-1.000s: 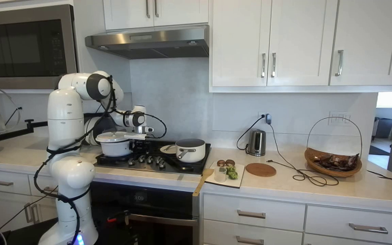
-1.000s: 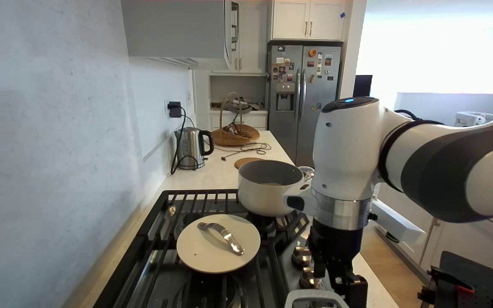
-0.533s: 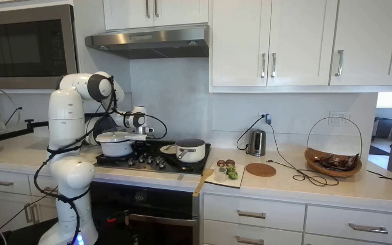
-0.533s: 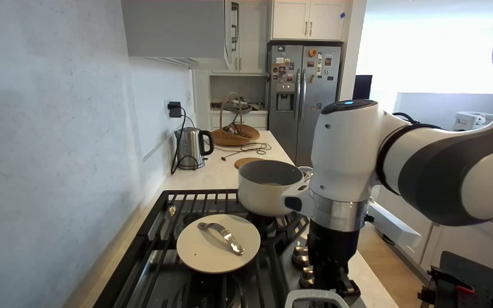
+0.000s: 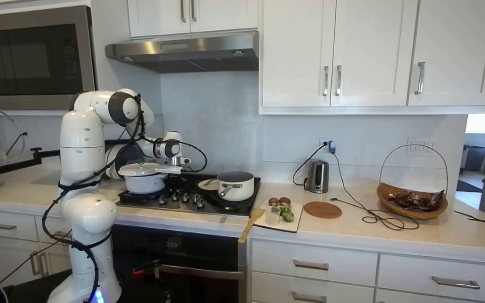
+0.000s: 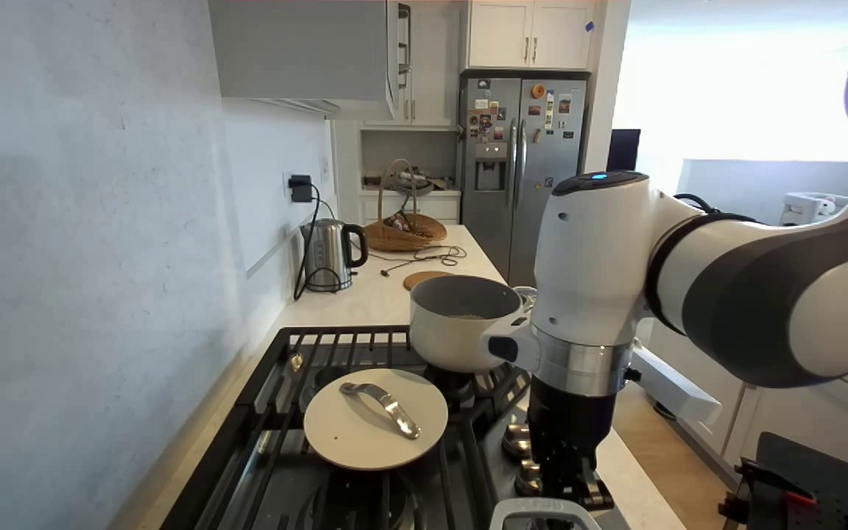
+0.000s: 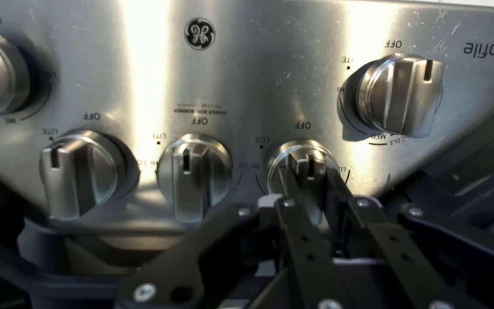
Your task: Turn the second knob from the left anticlockwise
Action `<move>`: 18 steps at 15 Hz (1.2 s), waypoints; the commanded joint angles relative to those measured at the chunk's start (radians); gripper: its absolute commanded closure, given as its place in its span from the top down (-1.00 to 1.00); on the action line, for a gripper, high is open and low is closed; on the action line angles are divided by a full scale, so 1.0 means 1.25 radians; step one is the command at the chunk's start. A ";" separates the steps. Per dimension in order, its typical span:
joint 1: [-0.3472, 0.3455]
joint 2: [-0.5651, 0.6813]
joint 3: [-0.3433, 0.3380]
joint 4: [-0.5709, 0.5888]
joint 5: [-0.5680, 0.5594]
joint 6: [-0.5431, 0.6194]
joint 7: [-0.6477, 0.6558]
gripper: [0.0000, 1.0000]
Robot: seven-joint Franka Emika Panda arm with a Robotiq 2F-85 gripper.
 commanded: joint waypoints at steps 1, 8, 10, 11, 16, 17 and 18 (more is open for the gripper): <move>-0.005 0.009 -0.002 0.002 -0.019 0.016 0.010 -0.90; -0.002 0.053 0.000 0.015 -0.020 0.016 0.009 -0.90; -0.001 0.062 0.000 0.018 -0.026 0.014 0.012 -0.90; 0.000 0.067 0.000 0.020 -0.029 0.012 0.013 -0.90; -0.002 0.077 0.013 0.035 -0.011 -0.033 -0.119 -0.90; -0.005 0.077 0.013 0.038 -0.008 -0.040 -0.160 -0.90; -0.009 0.076 0.014 0.042 0.001 -0.047 -0.209 -0.90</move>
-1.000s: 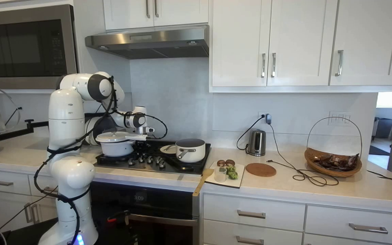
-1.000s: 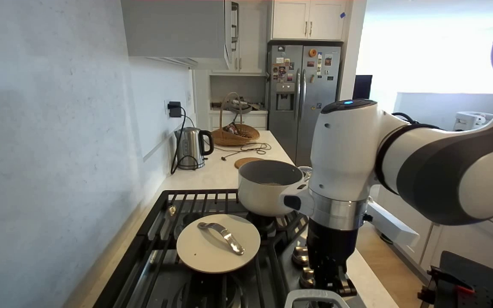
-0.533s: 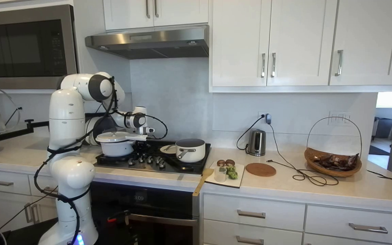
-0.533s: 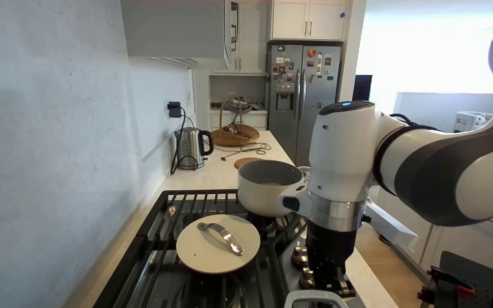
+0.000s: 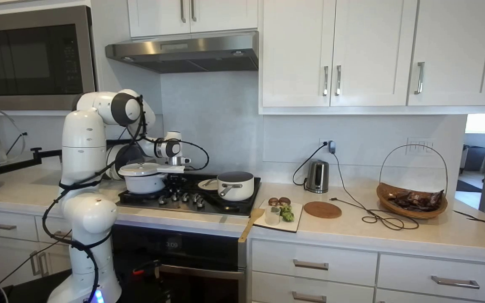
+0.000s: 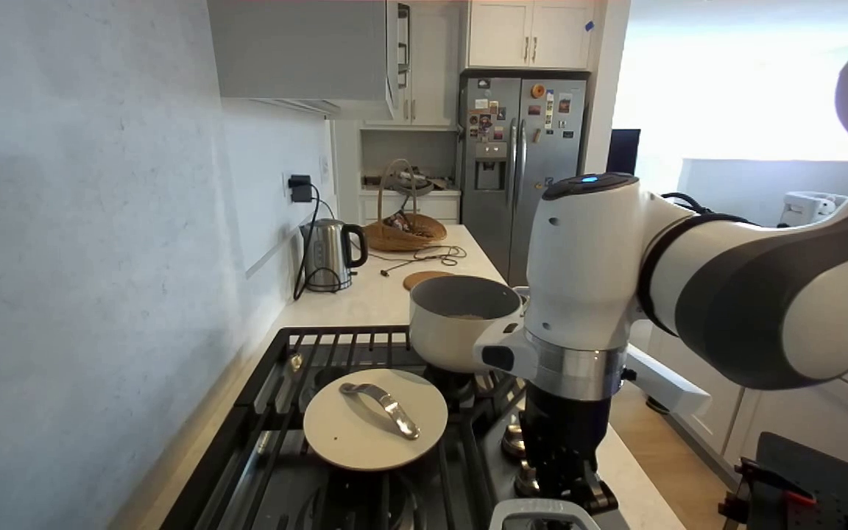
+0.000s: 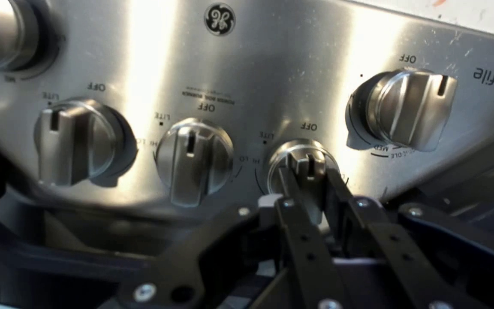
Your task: Turn the second knob from the left anticlockwise
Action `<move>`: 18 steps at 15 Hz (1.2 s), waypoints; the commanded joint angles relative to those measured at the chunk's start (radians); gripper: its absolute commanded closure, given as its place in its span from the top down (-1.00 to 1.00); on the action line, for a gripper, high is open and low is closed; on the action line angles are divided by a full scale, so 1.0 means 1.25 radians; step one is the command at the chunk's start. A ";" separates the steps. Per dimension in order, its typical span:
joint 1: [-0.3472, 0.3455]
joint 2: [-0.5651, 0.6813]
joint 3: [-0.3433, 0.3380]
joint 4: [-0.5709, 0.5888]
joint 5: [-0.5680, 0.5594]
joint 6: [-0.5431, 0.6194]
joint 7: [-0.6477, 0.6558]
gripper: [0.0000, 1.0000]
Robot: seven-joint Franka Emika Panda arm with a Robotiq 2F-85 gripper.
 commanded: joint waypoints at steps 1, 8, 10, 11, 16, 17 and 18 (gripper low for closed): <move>-0.014 0.056 0.011 0.021 0.024 -0.026 -0.157 -0.90; -0.039 0.067 0.014 0.044 0.085 -0.073 -0.471 -0.90; -0.044 0.070 0.012 0.051 0.097 -0.095 -0.547 -0.90; -0.045 0.073 0.011 0.057 0.099 -0.110 -0.579 -0.90; -0.048 0.097 0.008 0.102 0.087 -0.197 -0.688 -0.90; -0.048 0.103 0.007 0.112 0.083 -0.215 -0.703 -0.90; -0.049 0.109 0.007 0.122 0.081 -0.232 -0.717 -0.90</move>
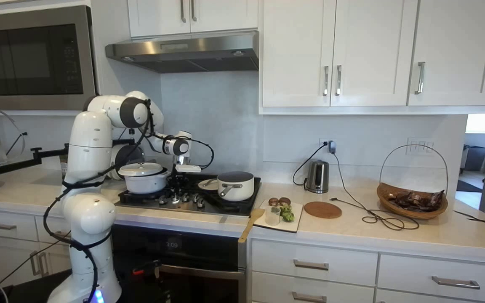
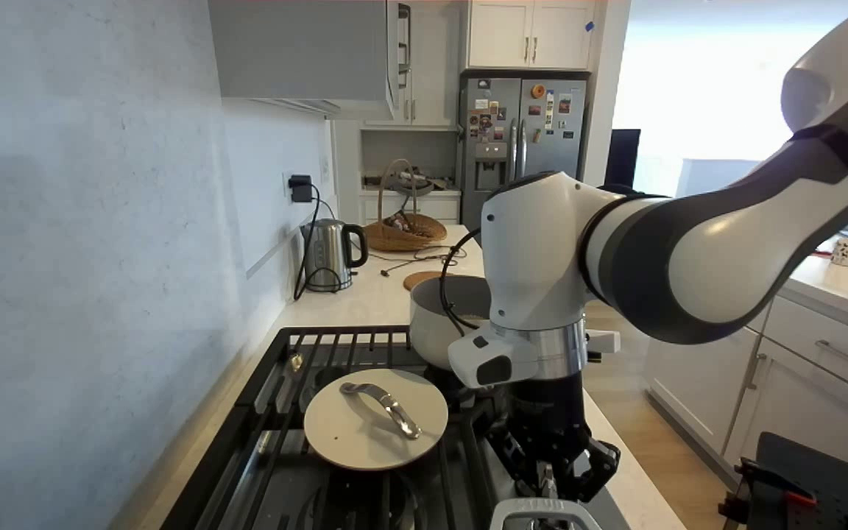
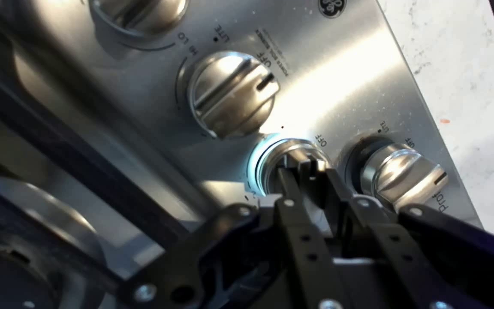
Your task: Turn the second knob from the left anticlockwise
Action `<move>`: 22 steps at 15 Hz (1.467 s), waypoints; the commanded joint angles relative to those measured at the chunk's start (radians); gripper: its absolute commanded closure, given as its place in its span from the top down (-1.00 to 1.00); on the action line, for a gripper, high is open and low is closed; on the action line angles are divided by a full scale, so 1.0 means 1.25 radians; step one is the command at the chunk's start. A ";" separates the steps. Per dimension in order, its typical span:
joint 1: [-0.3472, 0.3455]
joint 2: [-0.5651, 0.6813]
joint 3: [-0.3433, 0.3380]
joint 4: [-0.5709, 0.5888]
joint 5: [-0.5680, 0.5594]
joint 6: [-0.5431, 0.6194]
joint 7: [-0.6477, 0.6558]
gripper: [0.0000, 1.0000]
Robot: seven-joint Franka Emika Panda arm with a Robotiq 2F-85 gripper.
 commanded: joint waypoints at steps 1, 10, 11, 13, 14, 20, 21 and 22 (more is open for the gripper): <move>-0.013 0.046 0.006 0.026 -0.005 -0.102 -0.068 -0.90; -0.032 0.065 0.012 0.047 0.019 -0.151 -0.283 -0.90; -0.033 0.061 0.012 0.039 0.022 -0.145 -0.319 -0.90; -0.033 0.058 0.011 0.030 0.018 -0.145 -0.378 -0.90; -0.031 0.057 0.010 0.029 0.012 -0.149 -0.403 -0.90; -0.028 0.060 0.008 0.044 0.009 -0.178 -0.498 -0.90; -0.029 0.061 0.009 0.046 0.015 -0.178 -0.517 -0.90; -0.029 0.061 0.010 0.046 0.016 -0.178 -0.535 -0.90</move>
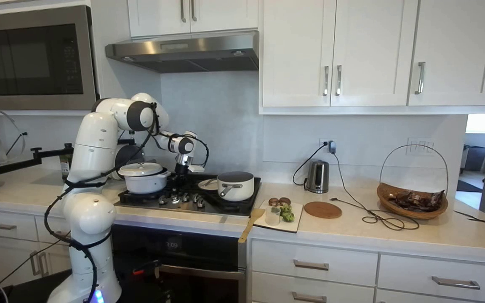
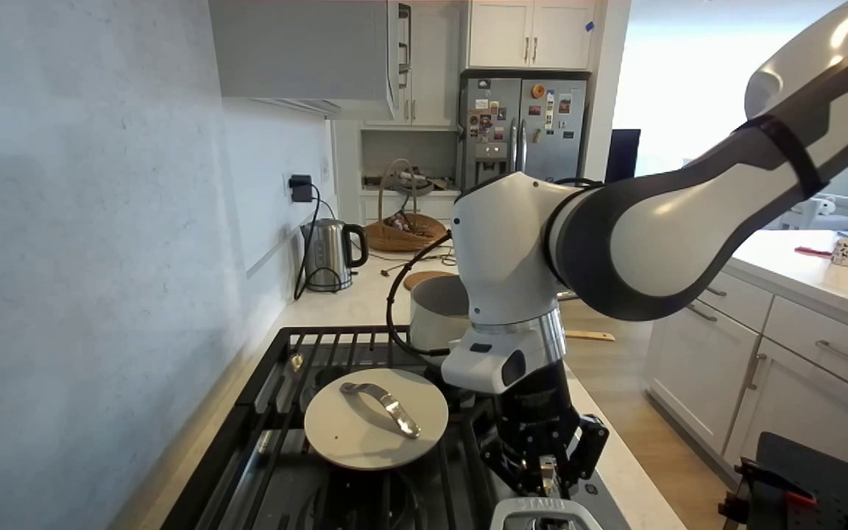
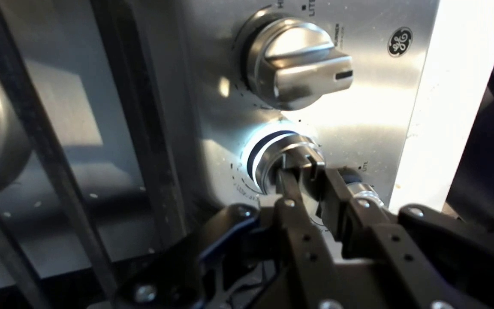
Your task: Turn the second knob from the left anticlockwise
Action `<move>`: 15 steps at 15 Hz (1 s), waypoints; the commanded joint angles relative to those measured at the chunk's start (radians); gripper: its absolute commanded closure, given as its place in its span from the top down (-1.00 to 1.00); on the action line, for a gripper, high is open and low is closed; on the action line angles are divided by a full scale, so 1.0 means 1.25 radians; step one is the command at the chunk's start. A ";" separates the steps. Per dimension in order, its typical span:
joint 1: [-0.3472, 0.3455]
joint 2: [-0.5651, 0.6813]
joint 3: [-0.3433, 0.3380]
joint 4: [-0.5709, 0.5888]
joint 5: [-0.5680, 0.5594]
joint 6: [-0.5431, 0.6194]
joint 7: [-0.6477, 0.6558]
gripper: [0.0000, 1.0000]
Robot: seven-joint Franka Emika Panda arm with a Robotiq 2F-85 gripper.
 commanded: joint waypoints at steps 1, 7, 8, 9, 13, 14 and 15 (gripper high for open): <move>-0.012 0.006 0.007 -0.038 -0.004 -0.067 -0.074 -0.90; -0.007 0.014 0.002 -0.034 -0.017 -0.075 -0.111 -0.90; -0.007 0.015 0.003 -0.034 -0.015 -0.076 -0.118 -0.90; -0.006 0.016 0.003 -0.035 -0.015 -0.074 -0.117 -0.90; -0.005 0.018 0.003 -0.037 -0.017 -0.071 -0.118 -0.90; -0.005 0.017 0.002 -0.038 -0.019 -0.071 -0.117 -0.90; -0.003 0.017 0.001 -0.038 -0.023 -0.072 -0.112 -0.90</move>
